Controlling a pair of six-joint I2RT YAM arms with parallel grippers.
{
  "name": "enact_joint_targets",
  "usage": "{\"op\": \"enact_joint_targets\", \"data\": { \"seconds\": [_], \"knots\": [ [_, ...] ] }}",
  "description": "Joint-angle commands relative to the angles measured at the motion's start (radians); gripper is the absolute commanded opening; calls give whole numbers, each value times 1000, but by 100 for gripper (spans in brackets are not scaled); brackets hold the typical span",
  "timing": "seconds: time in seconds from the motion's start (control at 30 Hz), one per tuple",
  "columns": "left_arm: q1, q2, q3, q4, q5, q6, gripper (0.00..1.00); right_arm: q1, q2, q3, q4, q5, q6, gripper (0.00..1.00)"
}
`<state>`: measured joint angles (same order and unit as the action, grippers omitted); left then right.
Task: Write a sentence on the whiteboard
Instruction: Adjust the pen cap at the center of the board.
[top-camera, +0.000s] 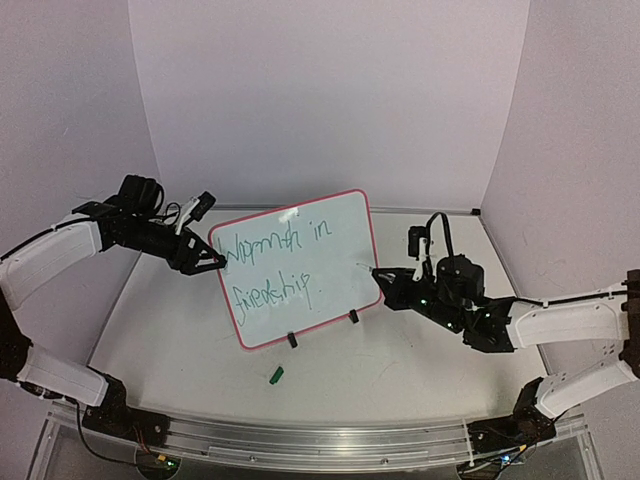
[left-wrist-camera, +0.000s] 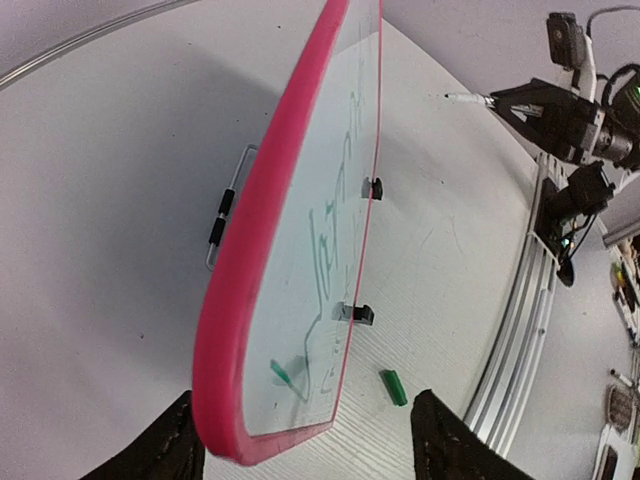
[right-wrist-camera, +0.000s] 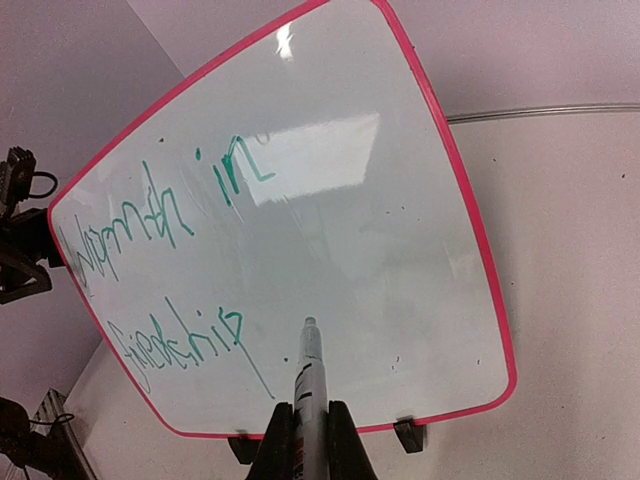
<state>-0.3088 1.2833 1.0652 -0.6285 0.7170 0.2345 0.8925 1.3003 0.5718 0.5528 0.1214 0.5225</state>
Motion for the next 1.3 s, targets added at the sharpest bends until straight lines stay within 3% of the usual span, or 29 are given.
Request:
{"op": "enact_joint_targets", "data": {
  "seconds": [0.0, 0.2, 0.37, 0.63, 0.93, 1.27],
  "knots": [
    [1, -80, -12, 23, -73, 3, 80, -1, -50, -13, -13, 22, -23, 0],
    [1, -205, -53, 110, -240, -62, 82, -1, -98, 5, -78, -70, -65, 0],
    [0, -357, -86, 175, -424, -218, 82, 0, -185, 22, -217, -105, -72, 0],
    [-29, -463, -119, 125, -390, -538, 72, 3, -284, 19, -370, -149, -77, 0],
    [-199, -601, -312, 101, -440, -778, 68, 34, -266, -8, -357, -168, -4, 0],
    [-410, -545, -488, 239, -540, -892, 65, 61, -210, -6, -344, -171, 35, 0]
  ]
}}
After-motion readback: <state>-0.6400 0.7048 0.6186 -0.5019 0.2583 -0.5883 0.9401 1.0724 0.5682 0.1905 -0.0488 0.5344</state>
